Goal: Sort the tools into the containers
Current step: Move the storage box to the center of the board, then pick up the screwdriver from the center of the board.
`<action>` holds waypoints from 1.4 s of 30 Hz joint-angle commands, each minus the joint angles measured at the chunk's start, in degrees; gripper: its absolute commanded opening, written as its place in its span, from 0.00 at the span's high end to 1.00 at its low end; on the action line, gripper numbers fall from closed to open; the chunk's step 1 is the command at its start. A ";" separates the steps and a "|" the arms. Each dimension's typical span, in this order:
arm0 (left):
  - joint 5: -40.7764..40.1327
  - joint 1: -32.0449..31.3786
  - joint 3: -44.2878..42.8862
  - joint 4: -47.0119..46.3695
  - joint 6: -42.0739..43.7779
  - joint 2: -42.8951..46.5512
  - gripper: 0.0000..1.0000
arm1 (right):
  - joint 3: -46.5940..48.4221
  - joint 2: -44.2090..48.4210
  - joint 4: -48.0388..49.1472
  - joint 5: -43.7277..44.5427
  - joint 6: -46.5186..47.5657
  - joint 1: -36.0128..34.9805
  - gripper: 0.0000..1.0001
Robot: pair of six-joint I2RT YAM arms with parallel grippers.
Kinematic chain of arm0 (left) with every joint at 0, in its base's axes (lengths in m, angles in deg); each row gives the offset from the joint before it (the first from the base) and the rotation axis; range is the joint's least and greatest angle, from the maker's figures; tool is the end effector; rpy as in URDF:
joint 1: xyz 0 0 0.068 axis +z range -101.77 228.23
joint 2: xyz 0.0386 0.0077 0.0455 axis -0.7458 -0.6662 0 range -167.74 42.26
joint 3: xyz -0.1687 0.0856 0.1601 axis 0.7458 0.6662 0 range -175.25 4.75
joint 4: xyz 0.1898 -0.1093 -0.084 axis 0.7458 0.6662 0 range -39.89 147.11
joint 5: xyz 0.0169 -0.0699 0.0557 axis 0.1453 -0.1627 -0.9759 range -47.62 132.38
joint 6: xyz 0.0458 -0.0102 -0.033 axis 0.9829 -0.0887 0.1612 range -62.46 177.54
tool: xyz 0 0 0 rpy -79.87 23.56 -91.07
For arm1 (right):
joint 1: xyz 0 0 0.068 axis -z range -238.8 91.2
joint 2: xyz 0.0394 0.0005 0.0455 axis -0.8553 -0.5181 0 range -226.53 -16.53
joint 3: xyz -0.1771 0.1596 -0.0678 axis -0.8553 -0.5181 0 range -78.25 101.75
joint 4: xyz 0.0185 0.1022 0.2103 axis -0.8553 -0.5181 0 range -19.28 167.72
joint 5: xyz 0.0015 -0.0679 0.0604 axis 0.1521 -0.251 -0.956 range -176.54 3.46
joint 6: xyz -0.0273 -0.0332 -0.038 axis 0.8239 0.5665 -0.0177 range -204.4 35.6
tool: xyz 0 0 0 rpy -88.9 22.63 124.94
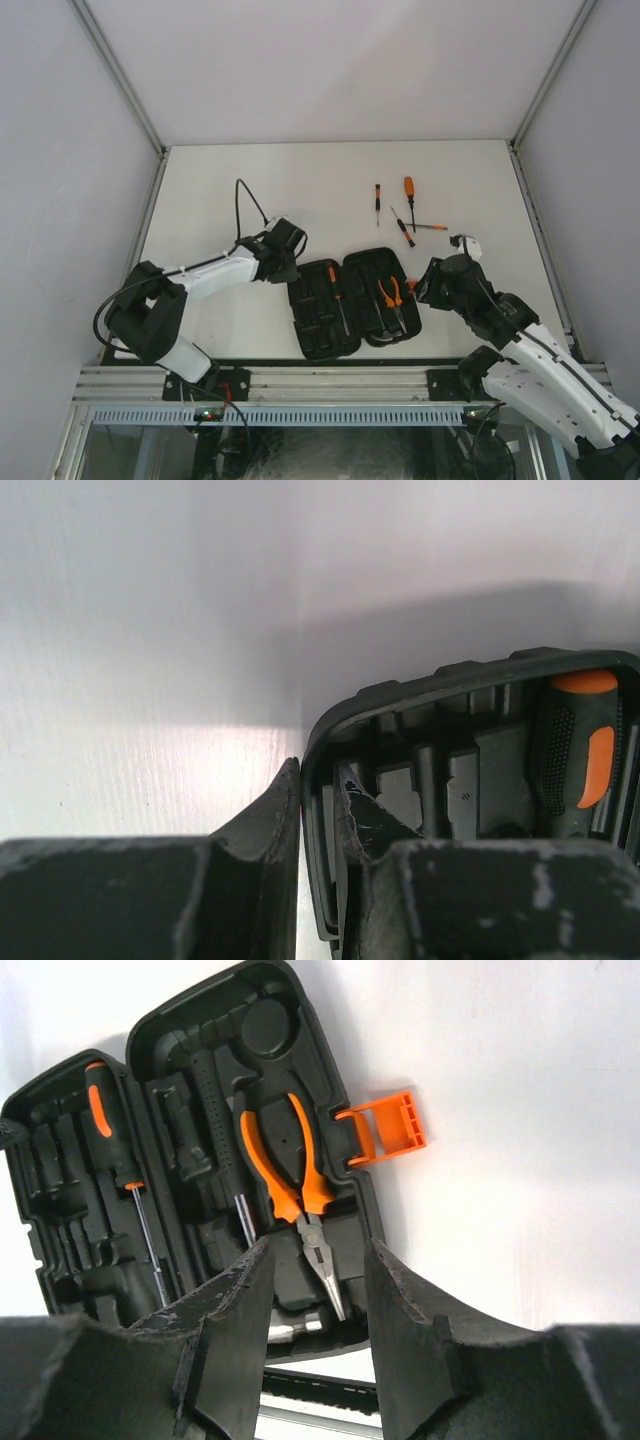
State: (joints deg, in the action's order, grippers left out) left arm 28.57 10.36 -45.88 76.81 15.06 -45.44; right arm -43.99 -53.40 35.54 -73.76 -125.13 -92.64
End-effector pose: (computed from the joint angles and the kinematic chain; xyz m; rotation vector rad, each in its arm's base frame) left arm 0.2184 -0.1576 0.1672 -0.1804 2.6305 -0.1524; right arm 0.1118 0.0642 0.2264 0.2514 2.3471 0.3848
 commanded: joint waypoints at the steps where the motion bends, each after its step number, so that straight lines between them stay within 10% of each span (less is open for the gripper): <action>1: -3.37 1.90 -3.53 2.04 5.24 -1.49 0.90 | 3.70 -1.45 0.70 -0.52 3.38 1.76 0.60; 19: -2.33 5.70 -4.85 2.65 7.06 5.82 0.61 | 11.19 -14.74 11.26 -8.24 11.94 14.69 0.58; 42: -0.08 5.61 -0.72 15.73 12.73 33.28 0.42 | 35.69 -56.51 25.64 -11.56 19.55 24.55 0.55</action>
State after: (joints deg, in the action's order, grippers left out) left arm 27.57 15.78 -47.63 92.00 23.32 -15.76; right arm -13.45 -105.15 57.81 -85.17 -108.30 -68.58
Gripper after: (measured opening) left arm 0.589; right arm 0.449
